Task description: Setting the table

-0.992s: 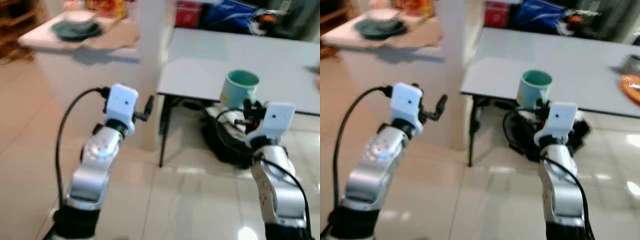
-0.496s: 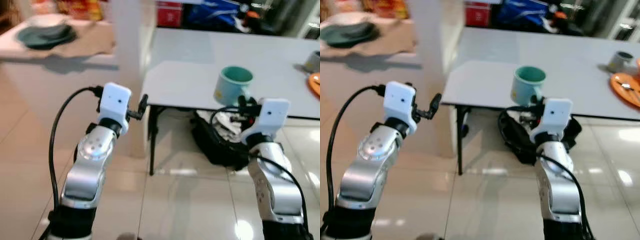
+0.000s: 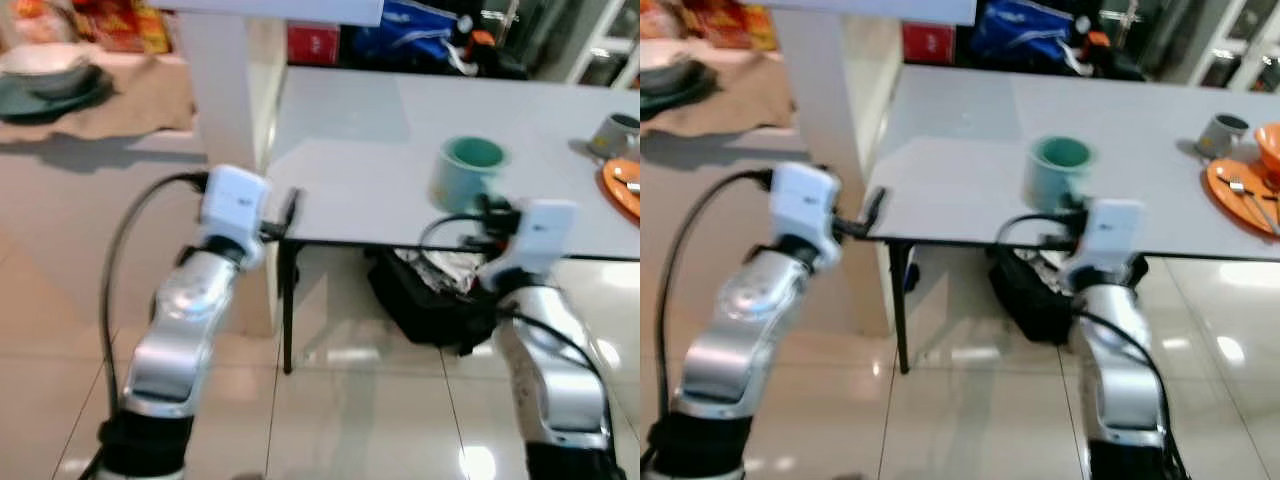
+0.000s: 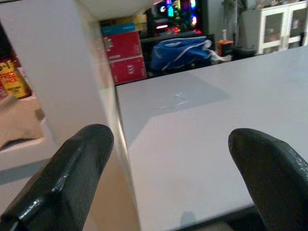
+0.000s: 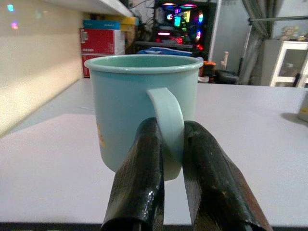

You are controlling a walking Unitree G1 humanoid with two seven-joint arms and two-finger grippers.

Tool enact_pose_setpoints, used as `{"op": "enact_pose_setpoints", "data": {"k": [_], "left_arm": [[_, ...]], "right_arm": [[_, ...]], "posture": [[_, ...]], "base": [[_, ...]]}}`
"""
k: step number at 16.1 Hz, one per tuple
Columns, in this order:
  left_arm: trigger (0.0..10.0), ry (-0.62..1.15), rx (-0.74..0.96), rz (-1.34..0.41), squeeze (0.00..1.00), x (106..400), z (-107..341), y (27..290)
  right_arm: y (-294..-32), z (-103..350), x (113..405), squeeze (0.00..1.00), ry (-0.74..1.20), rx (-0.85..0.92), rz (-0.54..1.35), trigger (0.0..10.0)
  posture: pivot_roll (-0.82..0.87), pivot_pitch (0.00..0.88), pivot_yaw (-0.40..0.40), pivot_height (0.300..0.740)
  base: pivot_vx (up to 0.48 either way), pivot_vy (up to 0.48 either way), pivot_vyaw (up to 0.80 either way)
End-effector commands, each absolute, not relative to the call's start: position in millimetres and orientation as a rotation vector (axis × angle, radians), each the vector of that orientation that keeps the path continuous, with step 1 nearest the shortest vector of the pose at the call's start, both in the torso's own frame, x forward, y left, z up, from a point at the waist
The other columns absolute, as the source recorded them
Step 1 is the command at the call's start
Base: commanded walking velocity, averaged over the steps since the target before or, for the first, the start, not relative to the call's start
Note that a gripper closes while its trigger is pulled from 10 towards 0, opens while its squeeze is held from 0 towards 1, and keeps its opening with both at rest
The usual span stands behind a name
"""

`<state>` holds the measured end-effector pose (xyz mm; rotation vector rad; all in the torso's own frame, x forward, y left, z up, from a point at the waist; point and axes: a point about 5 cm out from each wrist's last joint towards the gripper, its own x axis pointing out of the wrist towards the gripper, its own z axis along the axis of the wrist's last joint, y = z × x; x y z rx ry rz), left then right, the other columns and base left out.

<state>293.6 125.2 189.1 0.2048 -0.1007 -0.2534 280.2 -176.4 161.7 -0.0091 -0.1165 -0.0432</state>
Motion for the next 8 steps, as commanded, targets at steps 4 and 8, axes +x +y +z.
{"op": "enact_pose_setpoints", "data": {"k": [4, 8], "left_arm": [[10.0, -0.113, 0.197, -0.282, 0.0, 292.9, 192.6, 116.5], [10.0, -0.113, 0.195, -0.28, 0.0, 292.9, 193.2, 117.0]], "right_arm": [[-186.1, 168.9, 278.8, 0.0, -0.141, -0.018, -0.075, 10.0], [-186.1, 168.8, 279.1, 0.0, -0.141, -0.016, -0.078, 10.0]], "posture": [[0.03, 0.038, -0.046, 0.74], [0.03, 0.045, -0.045, 0.74]], "base": [[0.376, 0.0, 0.0], [0.376, 0.0, 0.0]]}}
